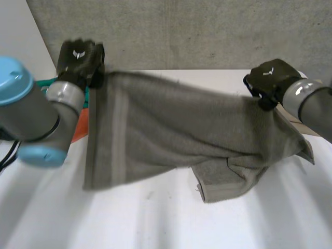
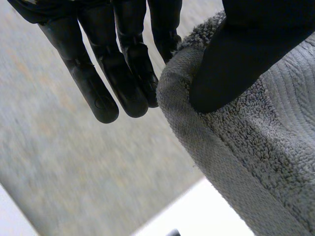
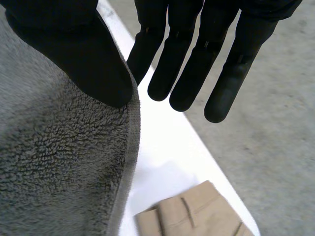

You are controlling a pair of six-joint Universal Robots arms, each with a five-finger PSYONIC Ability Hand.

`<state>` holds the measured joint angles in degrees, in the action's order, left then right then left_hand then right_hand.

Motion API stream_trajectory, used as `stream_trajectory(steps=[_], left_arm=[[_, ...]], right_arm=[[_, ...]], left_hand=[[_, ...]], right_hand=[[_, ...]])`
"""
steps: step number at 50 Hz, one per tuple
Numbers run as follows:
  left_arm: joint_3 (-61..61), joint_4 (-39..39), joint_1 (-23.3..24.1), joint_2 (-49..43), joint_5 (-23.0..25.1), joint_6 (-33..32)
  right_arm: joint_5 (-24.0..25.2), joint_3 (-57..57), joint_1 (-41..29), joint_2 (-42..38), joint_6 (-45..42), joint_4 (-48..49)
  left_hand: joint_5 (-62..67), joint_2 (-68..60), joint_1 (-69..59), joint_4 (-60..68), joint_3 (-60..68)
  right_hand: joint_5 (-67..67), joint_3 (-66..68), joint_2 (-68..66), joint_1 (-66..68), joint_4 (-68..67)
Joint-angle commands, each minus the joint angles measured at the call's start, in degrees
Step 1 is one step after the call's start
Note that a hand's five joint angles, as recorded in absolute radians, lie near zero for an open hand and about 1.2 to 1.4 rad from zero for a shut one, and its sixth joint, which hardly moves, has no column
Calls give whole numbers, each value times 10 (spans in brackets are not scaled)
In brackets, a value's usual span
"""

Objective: Fold the laundry.

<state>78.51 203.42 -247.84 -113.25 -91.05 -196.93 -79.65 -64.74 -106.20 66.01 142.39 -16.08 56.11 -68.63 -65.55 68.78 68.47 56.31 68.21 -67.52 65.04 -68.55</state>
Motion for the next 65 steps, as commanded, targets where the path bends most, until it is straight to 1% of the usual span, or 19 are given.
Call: stream_trajectory(steps=[1,2,5,8,10,15,21,27,31,36,38,39,40,45,49,50,54,58,65], left_arm=[[-244,68,4,-85,-6,1],[-284,92,4,-88,-9,2],[-307,150,8,-84,-26,4],[-302,183,13,-74,-51,3],[-282,190,17,-53,-66,3],[-175,177,13,2,-66,5],[-3,172,10,51,-63,10],[153,174,11,84,-42,18],[214,174,10,95,-19,18],[257,173,12,117,-11,16],[266,173,12,130,-10,17],[274,172,11,143,-7,16],[277,172,11,147,-7,16],[290,155,10,180,-6,16],[295,133,12,199,1,17],[296,126,13,203,3,19],[298,113,15,211,8,19],[305,111,17,214,8,19],[320,110,21,225,8,19]], right_arm=[[-65,130,-1,-48,64,174],[-69,134,-2,-42,64,239],[-72,131,1,-18,56,347],[-60,106,-3,4,51,383],[-51,88,-2,13,51,383],[-7,-13,-4,70,52,373],[8,-142,-4,105,50,313],[15,-258,-29,94,54,241],[13,-291,-53,44,52,227],[8,-285,-53,18,56,226],[7,-276,-54,18,58,225],[7,-263,-53,18,59,223],[7,-255,-52,18,58,221],[19,-196,-11,31,51,169],[70,-132,20,35,38,84],[104,-107,24,24,18,51],[168,-62,28,-21,-63,9],[173,-19,21,-65,-127,9],[178,84,-11,-179,-125,10]], left_hand=[[139,-114,-145,112,115],[139,-114,-145,112,115],[139,-114,-145,112,115],[139,-114,-145,112,115],[139,-114,-145,112,115],[139,-114,-145,112,115],[139,-114,-145,112,115],[139,-114,-145,112,115],[139,-114,-145,112,115],[139,-114,-145,112,115],[139,-114,-145,112,115],[139,-114,-145,112,115],[139,-114,-145,112,115],[139,-114,-145,112,115],[139,-114,-145,112,115],[139,-114,-145,112,115],[139,-114,-145,112,115],[139,-114,-145,112,115],[139,-114,-145,112,115]], right_hand=[[137,118,-125,150,-115],[137,118,-125,150,-115],[137,118,-125,150,-115],[137,118,-125,150,-115],[137,118,-125,150,-115],[137,118,-125,150,-115],[137,118,-125,150,-115],[137,118,-125,150,-115],[137,118,-125,150,-115],[106,87,-94,119,-83],[-177,-196,189,-165,200],[-457,-476,469,-444,479],[-500,-519,512,-487,522],[-505,-524,517,-492,527],[-500,-519,512,-487,522],[-498,-517,510,-486,521],[-490,-509,502,-477,512],[-476,-495,489,-464,499],[-468,-487,480,-455,490]])
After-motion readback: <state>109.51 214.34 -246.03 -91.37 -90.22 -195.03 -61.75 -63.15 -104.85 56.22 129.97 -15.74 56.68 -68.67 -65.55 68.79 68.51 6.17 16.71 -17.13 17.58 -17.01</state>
